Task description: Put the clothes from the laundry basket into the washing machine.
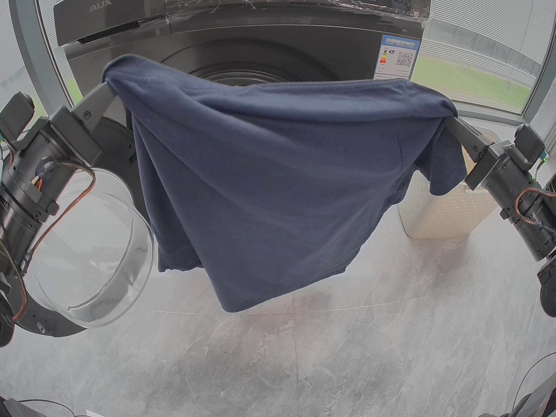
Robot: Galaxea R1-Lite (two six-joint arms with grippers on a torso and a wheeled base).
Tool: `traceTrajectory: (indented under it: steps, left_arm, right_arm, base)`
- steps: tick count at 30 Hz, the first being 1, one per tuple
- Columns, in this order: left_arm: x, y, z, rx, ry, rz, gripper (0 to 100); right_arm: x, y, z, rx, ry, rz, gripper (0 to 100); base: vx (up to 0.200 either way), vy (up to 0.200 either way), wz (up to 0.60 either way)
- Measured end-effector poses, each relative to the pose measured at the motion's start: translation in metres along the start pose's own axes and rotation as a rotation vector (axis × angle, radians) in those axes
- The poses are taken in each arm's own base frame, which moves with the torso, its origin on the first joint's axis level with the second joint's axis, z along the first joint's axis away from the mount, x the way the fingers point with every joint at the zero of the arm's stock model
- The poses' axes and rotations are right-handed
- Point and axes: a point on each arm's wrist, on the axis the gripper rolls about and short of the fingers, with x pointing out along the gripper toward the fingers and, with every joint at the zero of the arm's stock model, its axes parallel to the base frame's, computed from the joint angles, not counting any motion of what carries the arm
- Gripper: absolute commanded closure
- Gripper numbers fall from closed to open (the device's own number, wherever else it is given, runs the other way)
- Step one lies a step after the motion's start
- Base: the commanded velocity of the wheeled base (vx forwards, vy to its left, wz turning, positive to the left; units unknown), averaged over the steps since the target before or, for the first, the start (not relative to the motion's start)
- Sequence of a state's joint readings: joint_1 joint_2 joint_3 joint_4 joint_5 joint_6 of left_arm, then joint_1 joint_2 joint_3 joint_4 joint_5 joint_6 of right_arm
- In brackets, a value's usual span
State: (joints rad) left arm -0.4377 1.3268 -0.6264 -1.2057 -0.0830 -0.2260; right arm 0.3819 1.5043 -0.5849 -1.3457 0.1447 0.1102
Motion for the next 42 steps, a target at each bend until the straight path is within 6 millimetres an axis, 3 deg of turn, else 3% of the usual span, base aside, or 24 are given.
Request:
traceTrajectory:
  steps: [10,29,36,37,42]
  left_arm:
    - [-0.001,0.004,-0.018,-0.005,0.061,0.010,100]
    - [-0.002,0.004,-0.023,-0.009,0.081,0.009,100]
    - [-0.003,-0.001,-0.026,-0.020,0.093,-0.017,100]
    - [-0.002,-0.001,-0.026,-0.022,0.096,-0.022,100]
    - [0.000,-0.005,-0.028,-0.032,0.108,-0.065,100]
  right_arm:
    - [0.000,0.008,-0.014,0.028,0.046,0.030,100]
    - [0.000,0.008,-0.016,0.033,0.055,0.030,100]
    - [-0.011,0.009,-0.033,0.039,0.133,0.030,100]
    - [-0.013,0.010,-0.037,0.039,0.151,0.033,0]
    - [-0.026,0.018,-0.055,0.050,0.223,0.067,0]
  base:
    - [0.000,0.000,0.00]
    - [0.000,0.000,0.00]
    - [0.000,0.000,0.00]
    - [0.000,0.000,0.00]
    - [0.000,0.000,0.00]
